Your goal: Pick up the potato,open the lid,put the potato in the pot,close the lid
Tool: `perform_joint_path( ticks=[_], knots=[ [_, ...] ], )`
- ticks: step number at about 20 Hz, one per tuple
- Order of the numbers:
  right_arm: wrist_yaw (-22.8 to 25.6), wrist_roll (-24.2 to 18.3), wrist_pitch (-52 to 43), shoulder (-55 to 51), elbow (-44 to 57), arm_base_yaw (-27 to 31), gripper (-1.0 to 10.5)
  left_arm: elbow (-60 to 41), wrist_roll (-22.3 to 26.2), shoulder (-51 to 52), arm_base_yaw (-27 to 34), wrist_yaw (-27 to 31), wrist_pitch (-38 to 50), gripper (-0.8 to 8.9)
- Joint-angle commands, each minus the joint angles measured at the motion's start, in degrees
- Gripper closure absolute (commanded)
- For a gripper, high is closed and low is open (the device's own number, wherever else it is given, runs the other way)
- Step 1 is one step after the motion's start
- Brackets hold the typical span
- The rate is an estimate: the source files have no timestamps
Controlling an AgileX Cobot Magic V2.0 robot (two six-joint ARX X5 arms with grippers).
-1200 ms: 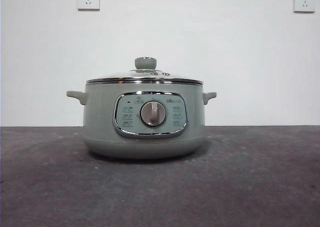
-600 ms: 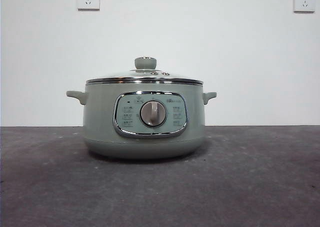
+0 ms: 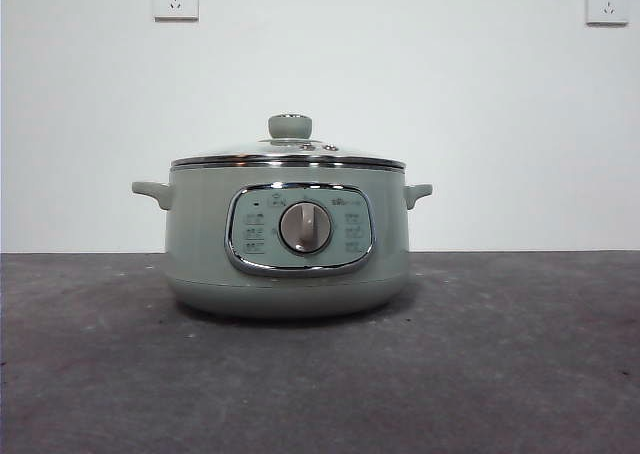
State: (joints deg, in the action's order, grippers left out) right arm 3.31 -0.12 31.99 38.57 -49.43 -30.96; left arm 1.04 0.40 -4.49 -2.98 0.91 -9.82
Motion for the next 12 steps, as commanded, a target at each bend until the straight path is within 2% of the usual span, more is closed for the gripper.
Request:
perform_joint_path(
  ticks=[1,2,4,6,12],
  knots=[
    [-10.3,-3.4,-24.0,-8.8,18.3,11.2,9.5,-0.6,0.0,0.0,0.2,0.2,0.4,8.14],
    [-10.4,-2.3,-27.9,-12.5,23.5,14.5,9.5,-0.6,0.0,0.0,0.2,0.2,0.4,8.14],
    [-10.0,-1.8,-29.0,-21.6,32.1,20.0,9.5,-0.6,0.0,0.0,0.2,0.2,0.4,8.14],
    [-5.5,-1.9,-27.6,-28.8,38.1,23.9,9.5,-0.6,0.0,0.0,0.2,0.2,0.4,8.14],
    [-4.3,-1.8,-27.2,-36.0,45.1,28.1,9.5,-0.6,0.0,0.0,0.2,0.2,0.4,8.14]
  ],
)
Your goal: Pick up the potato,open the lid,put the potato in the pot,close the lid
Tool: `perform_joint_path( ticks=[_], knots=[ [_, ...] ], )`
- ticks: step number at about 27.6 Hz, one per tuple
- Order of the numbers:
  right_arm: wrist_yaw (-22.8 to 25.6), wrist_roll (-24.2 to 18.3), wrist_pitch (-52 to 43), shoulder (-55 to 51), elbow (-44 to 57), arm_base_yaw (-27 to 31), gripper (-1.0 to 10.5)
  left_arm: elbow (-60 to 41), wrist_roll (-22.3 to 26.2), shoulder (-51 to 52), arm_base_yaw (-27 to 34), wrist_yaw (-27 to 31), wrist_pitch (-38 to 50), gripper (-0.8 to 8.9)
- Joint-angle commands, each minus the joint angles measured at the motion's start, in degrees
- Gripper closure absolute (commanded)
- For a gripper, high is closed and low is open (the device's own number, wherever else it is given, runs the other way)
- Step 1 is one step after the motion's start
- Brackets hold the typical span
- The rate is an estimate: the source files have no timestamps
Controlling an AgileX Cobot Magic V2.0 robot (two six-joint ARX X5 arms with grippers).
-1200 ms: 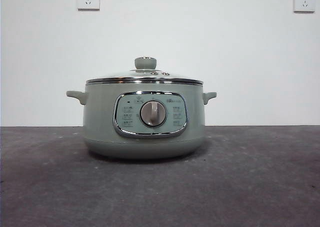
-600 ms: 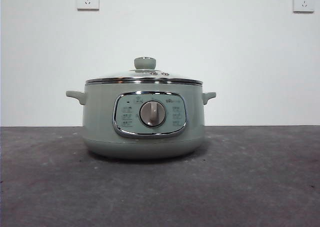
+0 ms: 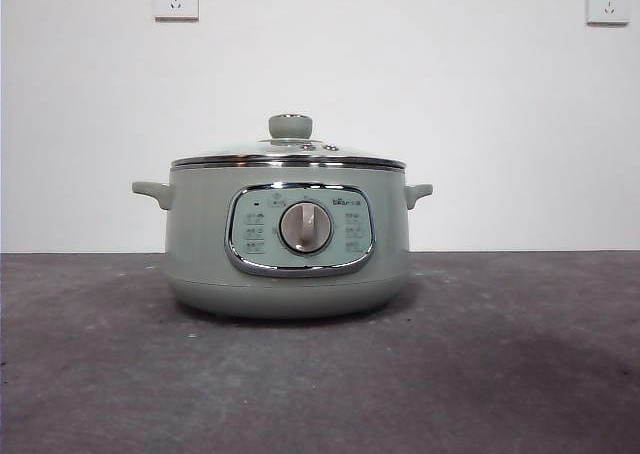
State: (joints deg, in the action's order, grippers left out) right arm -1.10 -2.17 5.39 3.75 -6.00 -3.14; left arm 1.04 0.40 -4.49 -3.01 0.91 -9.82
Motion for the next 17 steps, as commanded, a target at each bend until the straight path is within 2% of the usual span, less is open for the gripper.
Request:
perform_joint_path(
  ticks=[1,6,11,17],
  knots=[
    [0.2,0.2,-0.6,-1.8,2.4,0.3,9.5,-0.6,0.0,0.0,0.2,0.2,0.4,8.14],
    [0.1,0.0,-0.5,-3.1,5.0,0.2,9.5,-0.6,0.0,0.0,0.2,0.2,0.4,8.14],
    [0.6,-0.2,5.0,-3.3,5.2,0.2,9.5,-0.6,0.0,0.0,0.2,0.2,0.4,8.14],
    [1.9,-1.0,5.2,-3.3,5.1,0.2,9.5,-0.6,0.0,0.0,0.2,0.2,0.4,8.14]
  ],
)
